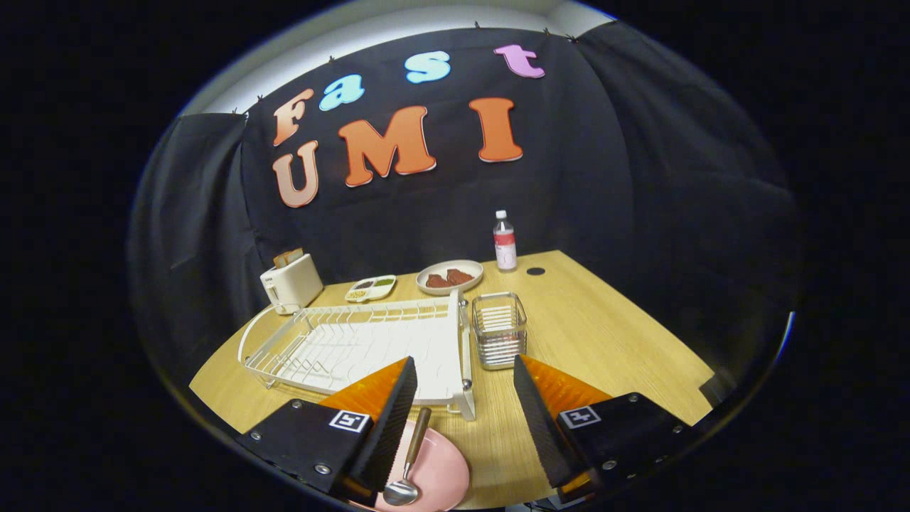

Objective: Take the plate from the dish rack, then take the spoon from the basket and place it into the plate.

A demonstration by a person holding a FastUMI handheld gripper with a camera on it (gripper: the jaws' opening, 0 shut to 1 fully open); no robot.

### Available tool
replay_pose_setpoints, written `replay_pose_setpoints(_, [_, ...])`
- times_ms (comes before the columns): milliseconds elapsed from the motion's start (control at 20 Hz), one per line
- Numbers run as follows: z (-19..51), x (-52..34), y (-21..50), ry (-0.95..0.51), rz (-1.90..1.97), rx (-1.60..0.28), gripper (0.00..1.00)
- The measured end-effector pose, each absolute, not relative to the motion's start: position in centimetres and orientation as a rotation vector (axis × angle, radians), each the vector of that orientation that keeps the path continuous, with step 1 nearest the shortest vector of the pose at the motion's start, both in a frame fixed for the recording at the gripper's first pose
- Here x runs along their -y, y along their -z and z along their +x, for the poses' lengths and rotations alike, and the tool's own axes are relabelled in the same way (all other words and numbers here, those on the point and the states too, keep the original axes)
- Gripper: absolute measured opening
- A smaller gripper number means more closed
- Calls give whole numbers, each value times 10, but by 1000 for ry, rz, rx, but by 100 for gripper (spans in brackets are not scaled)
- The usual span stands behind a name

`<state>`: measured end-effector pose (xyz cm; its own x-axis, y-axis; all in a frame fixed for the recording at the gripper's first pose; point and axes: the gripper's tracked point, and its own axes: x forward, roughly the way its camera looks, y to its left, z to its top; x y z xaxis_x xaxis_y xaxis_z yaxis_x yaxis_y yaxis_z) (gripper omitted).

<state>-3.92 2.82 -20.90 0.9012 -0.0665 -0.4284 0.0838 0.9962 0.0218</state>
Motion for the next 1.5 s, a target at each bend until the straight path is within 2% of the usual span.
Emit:
replay_pose_setpoints(50, [-39,-32,193,71,24,-409,88])
replay_pose_setpoints(150, [-35,-39,171,56,6,-336,91])
replay_pose_setpoints(850, [-48,-67,58,19,-138,54,97])
replay_pose_setpoints(1300, [-57,-77,45,26,-168,158,97])
replay_pose_setpoints(1500, [-63,-75,46,63,-181,143,97])
